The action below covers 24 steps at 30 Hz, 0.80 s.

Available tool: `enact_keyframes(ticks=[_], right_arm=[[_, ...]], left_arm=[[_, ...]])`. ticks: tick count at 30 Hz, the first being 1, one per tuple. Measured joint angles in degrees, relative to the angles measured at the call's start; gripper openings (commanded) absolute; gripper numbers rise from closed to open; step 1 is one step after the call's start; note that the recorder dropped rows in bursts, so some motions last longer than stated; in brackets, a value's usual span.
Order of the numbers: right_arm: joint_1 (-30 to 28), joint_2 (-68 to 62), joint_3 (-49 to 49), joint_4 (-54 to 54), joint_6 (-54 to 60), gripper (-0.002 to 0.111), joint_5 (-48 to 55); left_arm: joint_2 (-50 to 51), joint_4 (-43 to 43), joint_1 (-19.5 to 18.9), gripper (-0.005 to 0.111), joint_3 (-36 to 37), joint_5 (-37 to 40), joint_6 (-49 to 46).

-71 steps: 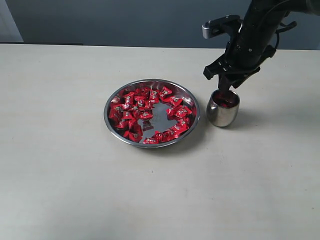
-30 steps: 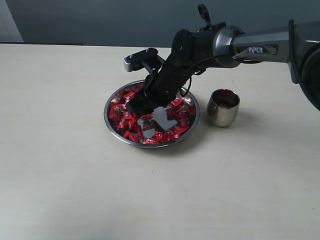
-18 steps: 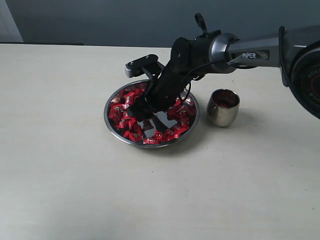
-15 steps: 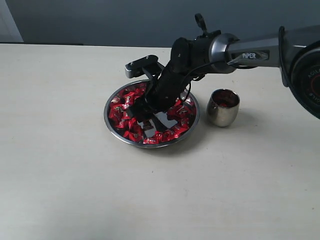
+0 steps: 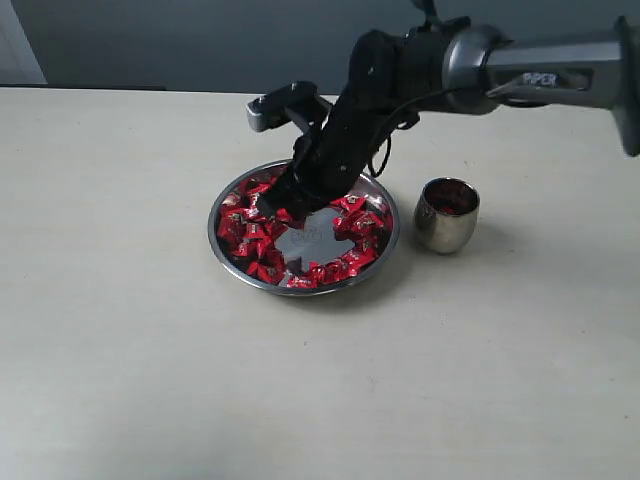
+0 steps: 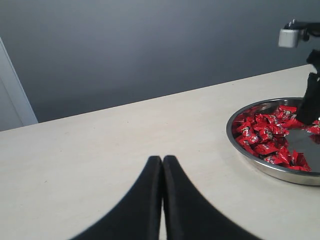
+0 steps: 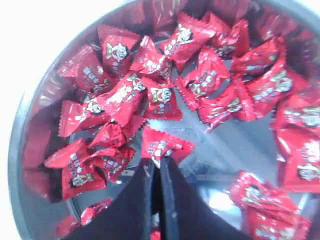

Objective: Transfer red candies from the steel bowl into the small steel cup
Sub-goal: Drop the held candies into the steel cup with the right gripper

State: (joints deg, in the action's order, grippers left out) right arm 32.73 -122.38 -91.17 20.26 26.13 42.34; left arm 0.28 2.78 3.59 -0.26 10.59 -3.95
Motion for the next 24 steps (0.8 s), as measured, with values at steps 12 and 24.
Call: enact_keyframes(ticks=[12, 24], right_arm=[[-7.1, 11.6, 0.0, -15.3, -12.6, -0.001, 8.0], [-16.2, 11.9, 0.0, -15.5, -13.2, -0.001, 19.7]], left_arm=[[0.0, 0.0, 0.0, 0.002, 0.0, 0.0, 0.0], [0.0, 0.0, 0.0, 0.002, 0.0, 0.0, 0.0]])
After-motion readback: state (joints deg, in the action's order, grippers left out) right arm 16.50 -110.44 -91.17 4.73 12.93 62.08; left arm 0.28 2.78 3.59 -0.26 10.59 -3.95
